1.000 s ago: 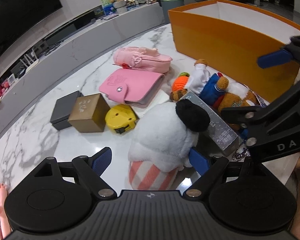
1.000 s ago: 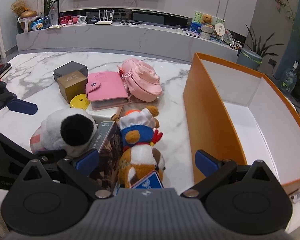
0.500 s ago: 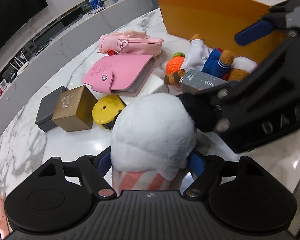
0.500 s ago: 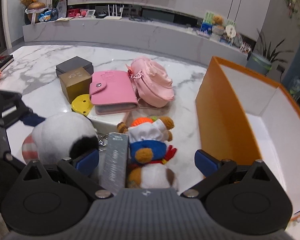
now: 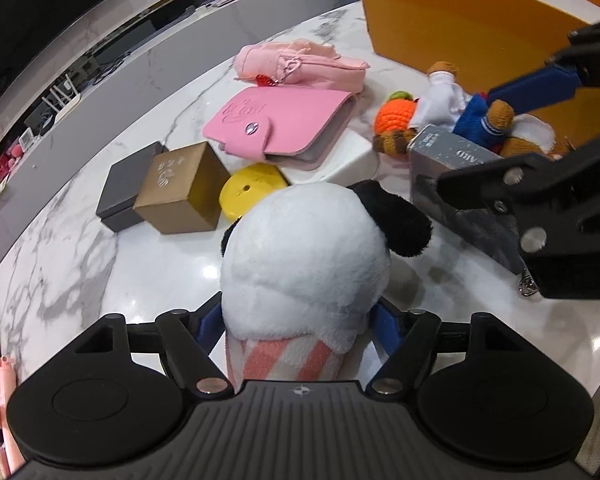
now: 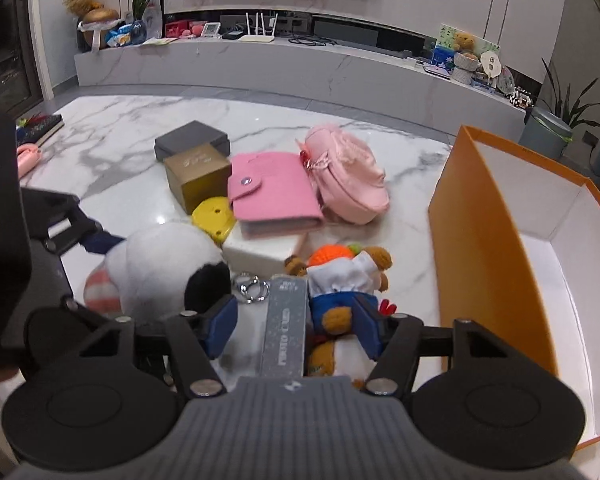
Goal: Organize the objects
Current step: 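Close the right tool on the dark PHOTO CARD box and lift it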
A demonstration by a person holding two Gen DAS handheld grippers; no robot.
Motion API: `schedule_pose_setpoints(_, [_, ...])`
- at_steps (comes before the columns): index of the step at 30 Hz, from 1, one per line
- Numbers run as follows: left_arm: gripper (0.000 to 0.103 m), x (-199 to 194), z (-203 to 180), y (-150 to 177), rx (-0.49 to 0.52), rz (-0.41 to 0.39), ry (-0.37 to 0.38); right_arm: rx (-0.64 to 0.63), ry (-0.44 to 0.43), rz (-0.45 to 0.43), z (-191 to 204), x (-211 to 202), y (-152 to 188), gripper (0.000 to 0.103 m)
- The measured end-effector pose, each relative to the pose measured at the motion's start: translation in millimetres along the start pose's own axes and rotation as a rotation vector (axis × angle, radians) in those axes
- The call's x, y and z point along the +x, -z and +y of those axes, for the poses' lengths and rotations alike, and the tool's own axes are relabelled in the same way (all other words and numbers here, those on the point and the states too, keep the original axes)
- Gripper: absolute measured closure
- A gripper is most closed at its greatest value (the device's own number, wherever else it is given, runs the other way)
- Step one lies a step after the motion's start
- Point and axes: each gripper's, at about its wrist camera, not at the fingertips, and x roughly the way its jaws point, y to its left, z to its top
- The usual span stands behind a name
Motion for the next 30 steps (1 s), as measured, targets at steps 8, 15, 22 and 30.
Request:
schedule_pose_setpoints(8, [0.019,0.9,12.9,2.4,-0.063,0.033,-0.02,-0.083,0.024,-0.013,9.6,-2.2,5.7,0.063])
schedule_pose_setpoints(15, [0.019,1.3,9.5,2.8,-0.04,0.033,-0.036,-0.095,0.032,-0.074,10.8,-11.6,10.4,0.064])
schedule_pose_setpoints(22, [0.018,1.2,11.2,3.4,-0.049,0.035,-0.032,-0.121,0.0,-0.068,21.0,-5.4,11.9,0.065])
schedule_pose_setpoints(30, [0.017,3.6,16.9,4.7,-0.083,0.01,0.005,-0.035,-0.048,0.058,10.9,25.5,25.1,0.066])
